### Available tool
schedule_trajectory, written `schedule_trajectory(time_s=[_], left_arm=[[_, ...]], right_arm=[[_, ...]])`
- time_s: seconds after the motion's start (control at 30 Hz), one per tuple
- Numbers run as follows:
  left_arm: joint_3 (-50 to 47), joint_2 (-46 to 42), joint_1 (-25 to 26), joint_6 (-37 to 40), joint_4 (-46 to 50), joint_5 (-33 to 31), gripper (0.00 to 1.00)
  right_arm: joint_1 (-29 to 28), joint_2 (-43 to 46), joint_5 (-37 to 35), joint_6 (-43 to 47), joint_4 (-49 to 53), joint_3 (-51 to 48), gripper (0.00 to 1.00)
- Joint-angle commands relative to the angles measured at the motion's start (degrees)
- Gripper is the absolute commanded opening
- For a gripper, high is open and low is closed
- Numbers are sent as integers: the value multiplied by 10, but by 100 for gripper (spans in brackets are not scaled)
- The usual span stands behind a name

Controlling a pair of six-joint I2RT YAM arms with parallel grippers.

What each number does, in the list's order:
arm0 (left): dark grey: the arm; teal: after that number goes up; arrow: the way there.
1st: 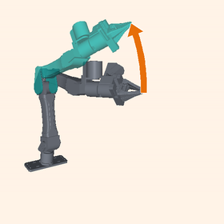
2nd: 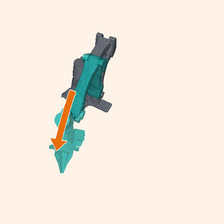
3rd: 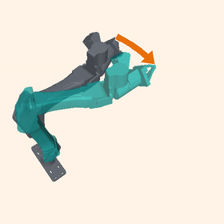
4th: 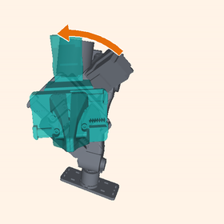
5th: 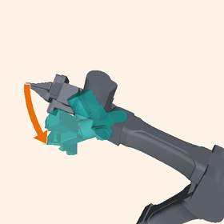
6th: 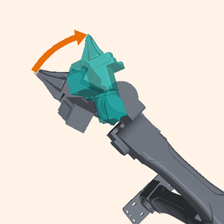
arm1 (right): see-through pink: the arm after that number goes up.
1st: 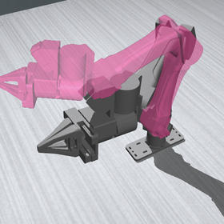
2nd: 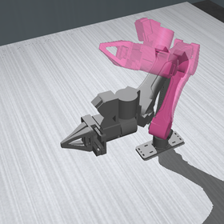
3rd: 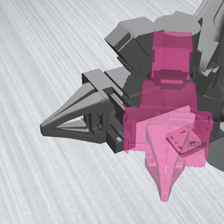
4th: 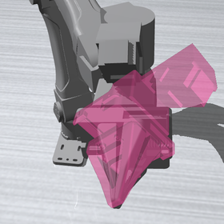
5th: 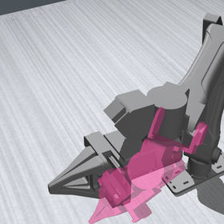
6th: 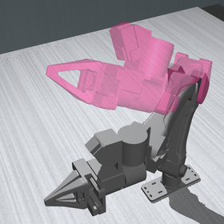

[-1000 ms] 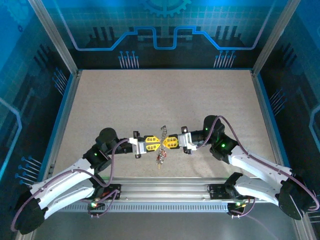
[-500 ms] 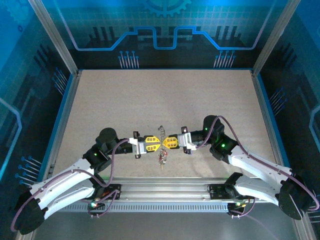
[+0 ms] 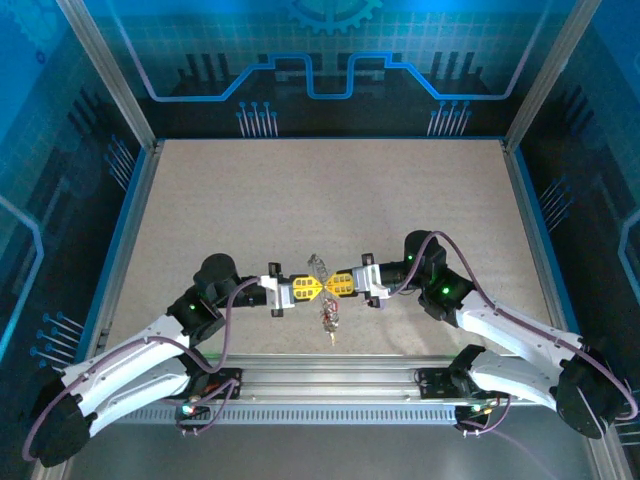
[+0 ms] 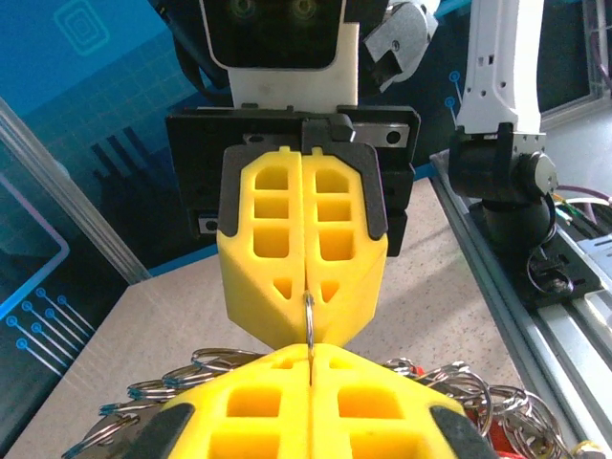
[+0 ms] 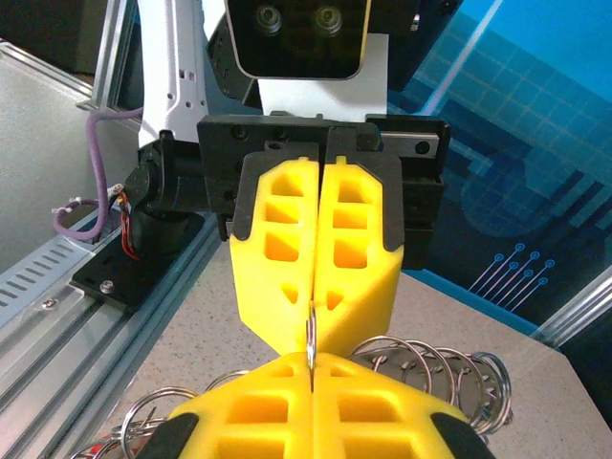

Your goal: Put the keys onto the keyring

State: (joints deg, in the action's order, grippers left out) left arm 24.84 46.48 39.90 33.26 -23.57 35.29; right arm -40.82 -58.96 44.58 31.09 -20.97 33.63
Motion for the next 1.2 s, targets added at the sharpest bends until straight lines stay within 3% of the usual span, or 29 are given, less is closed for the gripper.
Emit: schedule_trajectory(time_s=[0.0,0.2,0.43,0.8,1.0,1.17], left_arm=[[32,-8,3,24,35,-5,0],[79,-10,3,42,141,-52,0],[104,-4,3,51,197,-82,0],[120,7,3,48,235,-102,0],[118,6,4,45,233,-109,0],[119,11,4,71,246,-79,0]], right_arm=[[1,6,-32,3,-7,3,0],[-16,4,-141,18,47,20,13],[-33,10,-190,34,52,22,14],[-45,19,-186,47,85,30,17],[-46,26,-133,93,140,36,18],[-41,24,-91,131,207,58,19]])
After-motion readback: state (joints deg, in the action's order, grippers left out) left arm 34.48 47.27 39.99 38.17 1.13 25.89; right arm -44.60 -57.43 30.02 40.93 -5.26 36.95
